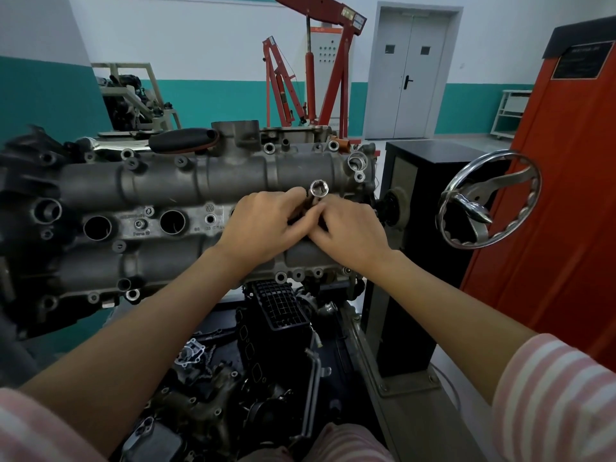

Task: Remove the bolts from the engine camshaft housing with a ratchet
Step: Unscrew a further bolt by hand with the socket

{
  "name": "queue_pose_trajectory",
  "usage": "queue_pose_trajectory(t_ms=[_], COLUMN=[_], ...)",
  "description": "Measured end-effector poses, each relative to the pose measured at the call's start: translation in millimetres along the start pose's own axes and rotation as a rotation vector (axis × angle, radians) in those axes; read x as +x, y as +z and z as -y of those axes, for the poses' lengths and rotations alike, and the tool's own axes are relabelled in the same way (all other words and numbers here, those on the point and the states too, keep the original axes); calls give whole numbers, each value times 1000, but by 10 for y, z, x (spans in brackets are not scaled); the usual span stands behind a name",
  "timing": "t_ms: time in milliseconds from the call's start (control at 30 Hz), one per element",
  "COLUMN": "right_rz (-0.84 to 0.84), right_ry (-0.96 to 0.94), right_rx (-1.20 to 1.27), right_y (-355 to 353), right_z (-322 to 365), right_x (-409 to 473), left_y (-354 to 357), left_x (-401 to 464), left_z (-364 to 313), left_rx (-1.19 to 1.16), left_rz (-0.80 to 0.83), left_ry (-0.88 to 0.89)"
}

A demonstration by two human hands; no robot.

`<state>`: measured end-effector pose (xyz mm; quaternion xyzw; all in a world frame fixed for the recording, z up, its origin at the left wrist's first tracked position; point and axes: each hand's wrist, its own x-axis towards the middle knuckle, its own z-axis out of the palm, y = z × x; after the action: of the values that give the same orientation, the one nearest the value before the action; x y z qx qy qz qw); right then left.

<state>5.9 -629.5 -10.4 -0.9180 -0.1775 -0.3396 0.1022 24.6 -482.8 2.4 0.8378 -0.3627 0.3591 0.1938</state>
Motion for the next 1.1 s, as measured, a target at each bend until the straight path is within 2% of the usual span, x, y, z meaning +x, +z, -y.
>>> queue_pose_trajectory(t_ms=[900, 1100], right_rz=[4, -62], right_ry=[23, -11], right_rx=[-4, 75], right_y=[10, 8], right_z=[-14, -1], right_x=[29, -5], left_y=[18, 12], left_x=[7, 6], left_z=[19, 16], left_rx=[-1, 28], left_rz=[5, 17], left_ry=[1, 19])
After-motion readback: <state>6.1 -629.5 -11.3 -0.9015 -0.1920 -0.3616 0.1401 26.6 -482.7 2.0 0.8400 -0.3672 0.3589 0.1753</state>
